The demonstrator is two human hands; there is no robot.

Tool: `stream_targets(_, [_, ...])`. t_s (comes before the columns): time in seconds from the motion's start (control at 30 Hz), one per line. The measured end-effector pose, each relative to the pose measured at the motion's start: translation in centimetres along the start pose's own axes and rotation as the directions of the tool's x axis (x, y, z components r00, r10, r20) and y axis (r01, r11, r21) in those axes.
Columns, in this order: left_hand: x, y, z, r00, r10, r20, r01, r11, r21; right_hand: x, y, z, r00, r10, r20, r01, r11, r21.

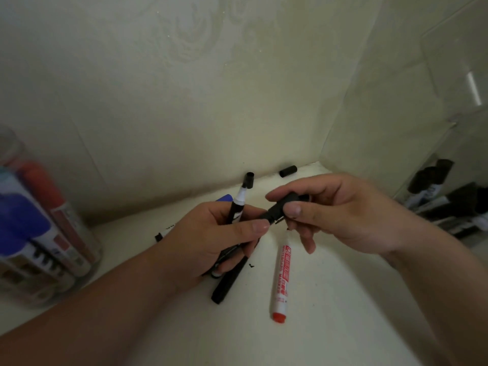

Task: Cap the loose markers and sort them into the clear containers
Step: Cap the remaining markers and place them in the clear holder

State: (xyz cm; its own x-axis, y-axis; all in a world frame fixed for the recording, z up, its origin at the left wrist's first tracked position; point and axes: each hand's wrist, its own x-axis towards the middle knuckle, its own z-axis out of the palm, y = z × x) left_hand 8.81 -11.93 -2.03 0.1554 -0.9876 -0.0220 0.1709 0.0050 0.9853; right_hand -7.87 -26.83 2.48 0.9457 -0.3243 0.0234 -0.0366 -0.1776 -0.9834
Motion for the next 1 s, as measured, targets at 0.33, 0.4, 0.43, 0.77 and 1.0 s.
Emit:
stream_targets(0.33, [-0.5, 1.3, 0.3, 0.995, 0.095, -0.040, -0.086, 0.977, 0.195, -0.2, -0.3, 0.7, 0.993, -0.065, -0.097, 0.019, 0.908, -0.419])
stream_targets(0.4, [-0.6, 1.3, 0.5, 0.990, 0.120, -0.076, -0.101, 0.971, 0.217, -0.1, -0.3, 0.9, 0.992, -0.048, -0.119, -0.003, 0.916, -0.400])
stream_targets(0.43, [-0.6, 1.2, 0.6, 0.987, 0.131, -0.094, -0.107, 0.968, 0.229, -0.1, -0.4, 1.1, 0.991, -0.039, -0.129, -0.015, 0.920, -0.393])
stream_targets(0.77, [-0.7, 1.2, 1.6, 0.971, 0.162, -0.178, -0.116, 0.962, 0.245, 0.3, -1.2, 1.9, 0.953, 0.166, -0.254, -0.246, 0.913, -0.325])
stream_targets(1.0, [-0.8, 2.7, -0.1, 0.998, 0.044, 0.039, -0.053, 0.961, 0.273, -0.6, -2.7, 1.5, 0.974, 0.195, -0.115, -0.225, 0.894, -0.388])
